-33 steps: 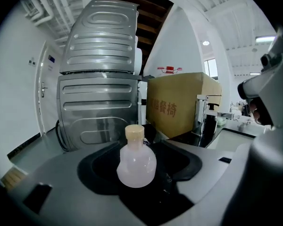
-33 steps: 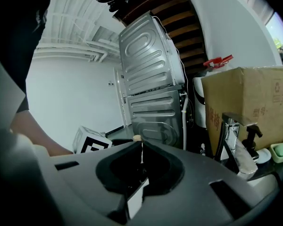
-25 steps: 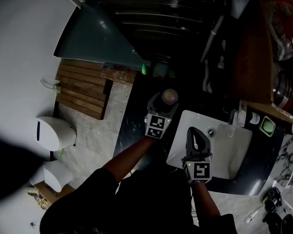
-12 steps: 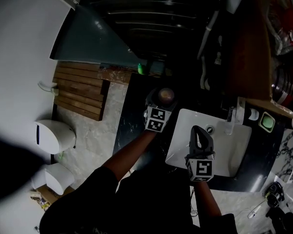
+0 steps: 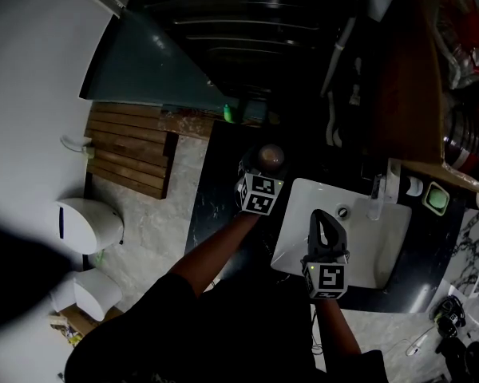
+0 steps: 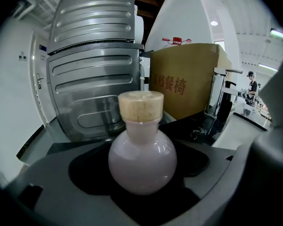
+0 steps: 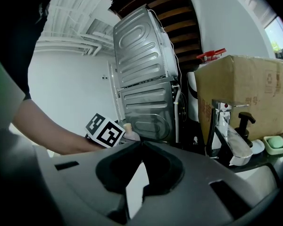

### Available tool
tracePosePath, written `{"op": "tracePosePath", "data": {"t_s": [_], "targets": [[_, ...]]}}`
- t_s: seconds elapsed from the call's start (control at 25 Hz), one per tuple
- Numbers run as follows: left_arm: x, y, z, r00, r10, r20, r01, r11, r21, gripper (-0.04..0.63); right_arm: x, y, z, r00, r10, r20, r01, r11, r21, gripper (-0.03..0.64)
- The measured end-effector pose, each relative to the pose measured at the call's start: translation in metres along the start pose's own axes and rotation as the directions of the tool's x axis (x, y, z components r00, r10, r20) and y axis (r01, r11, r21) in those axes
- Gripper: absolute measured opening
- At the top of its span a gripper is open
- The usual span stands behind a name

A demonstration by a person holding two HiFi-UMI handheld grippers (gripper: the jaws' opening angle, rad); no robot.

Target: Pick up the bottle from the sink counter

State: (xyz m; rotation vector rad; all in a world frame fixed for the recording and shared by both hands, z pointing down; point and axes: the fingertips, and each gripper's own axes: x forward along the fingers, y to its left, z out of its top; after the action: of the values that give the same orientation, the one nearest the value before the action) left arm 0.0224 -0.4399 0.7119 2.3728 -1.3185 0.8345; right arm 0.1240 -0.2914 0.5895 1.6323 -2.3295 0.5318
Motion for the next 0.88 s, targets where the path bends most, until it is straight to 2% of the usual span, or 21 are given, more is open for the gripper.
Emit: {"op": "tracePosePath", "data": {"t_s": [0.2, 0.4, 0.6, 0.88], "targets": [[-0.004, 0.001, 0.000, 0.999, -0.035, 0.016, 0.035, 0.999, -0.002, 0.402, -0.004, 0.004, 0.009, 1.000, -0.013, 0.019, 0.014, 0.998, -0.058, 0.038], [-0.021, -0.003, 0.006, 0.997, -0.057, 0.060, 0.057, 0.998, -0.001, 0.402, -0.011, 0.001, 0.012, 0.999, -0.030, 0.029, 0.031, 0.998, -0.062, 0.038], [-0.054, -0.009, 0.023, 0.984, -0.096, 0.147, 0.098, 0.995, -0.010, 0.402, -0.023, 0.006, 0.009, 0.999, -0.033, 0.027, 0.035, 0.998, -0.050, 0.038], [-0.124, -0.016, 0.046, 0.975, -0.127, 0.185, 0.118, 0.991, 0.059, 0.402, -0.048, 0.025, 0.023, 0.995, -0.064, 0.079, 0.067, 0.997, -0.042, 0.038]]}}
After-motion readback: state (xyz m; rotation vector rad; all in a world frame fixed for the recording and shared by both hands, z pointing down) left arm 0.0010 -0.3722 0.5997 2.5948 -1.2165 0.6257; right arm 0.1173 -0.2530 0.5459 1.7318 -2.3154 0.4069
